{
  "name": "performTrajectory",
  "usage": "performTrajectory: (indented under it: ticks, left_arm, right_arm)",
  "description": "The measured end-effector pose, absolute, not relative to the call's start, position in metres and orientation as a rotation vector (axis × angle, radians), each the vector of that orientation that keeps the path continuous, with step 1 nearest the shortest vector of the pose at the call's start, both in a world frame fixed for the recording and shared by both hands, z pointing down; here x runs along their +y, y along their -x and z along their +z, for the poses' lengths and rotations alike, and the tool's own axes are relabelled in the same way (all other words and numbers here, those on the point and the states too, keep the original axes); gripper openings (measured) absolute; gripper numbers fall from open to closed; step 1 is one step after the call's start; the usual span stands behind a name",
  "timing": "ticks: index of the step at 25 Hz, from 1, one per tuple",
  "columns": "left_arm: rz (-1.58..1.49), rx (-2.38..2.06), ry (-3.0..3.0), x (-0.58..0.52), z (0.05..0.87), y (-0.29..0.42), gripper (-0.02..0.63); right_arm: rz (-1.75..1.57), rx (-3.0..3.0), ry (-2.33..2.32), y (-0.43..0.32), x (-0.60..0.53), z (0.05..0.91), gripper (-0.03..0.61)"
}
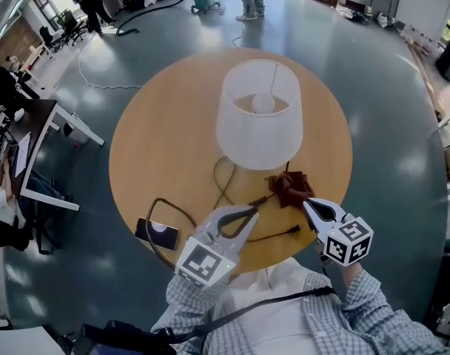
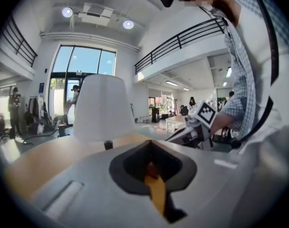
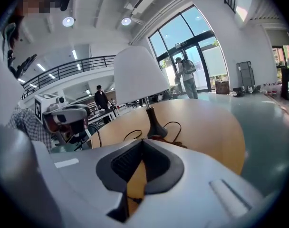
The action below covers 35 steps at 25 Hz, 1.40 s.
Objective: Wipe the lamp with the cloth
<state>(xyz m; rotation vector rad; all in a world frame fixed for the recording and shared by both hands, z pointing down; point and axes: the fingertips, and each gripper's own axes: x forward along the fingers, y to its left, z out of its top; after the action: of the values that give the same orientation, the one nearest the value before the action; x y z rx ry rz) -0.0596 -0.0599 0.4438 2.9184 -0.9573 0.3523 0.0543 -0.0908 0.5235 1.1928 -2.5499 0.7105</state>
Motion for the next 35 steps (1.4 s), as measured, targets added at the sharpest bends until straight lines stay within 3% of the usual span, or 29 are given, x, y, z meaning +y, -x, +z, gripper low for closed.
performTrajectory:
  ticks: [14,25,35]
  left_arm:
    - [0.320,-0.729,-2.953,0.021,0.450,-0.011,0.005]
    - [0.294,-0.865,-2.962,0.094,0.438,-0.057,0.005]
    - [-0.077,-1.075,-2.512,0.128,0.435,-0.020,0.005]
  right_arm:
    - [0.712,-2.592,-1.152,-0.061,-0.031,0.516,0.004]
    - [0.658,-2.623,-1.133,-0.124,0.052,0.511,0.003]
    - [0.658,-2.675,-1.088,-0.129,0.093,0.499,0.003]
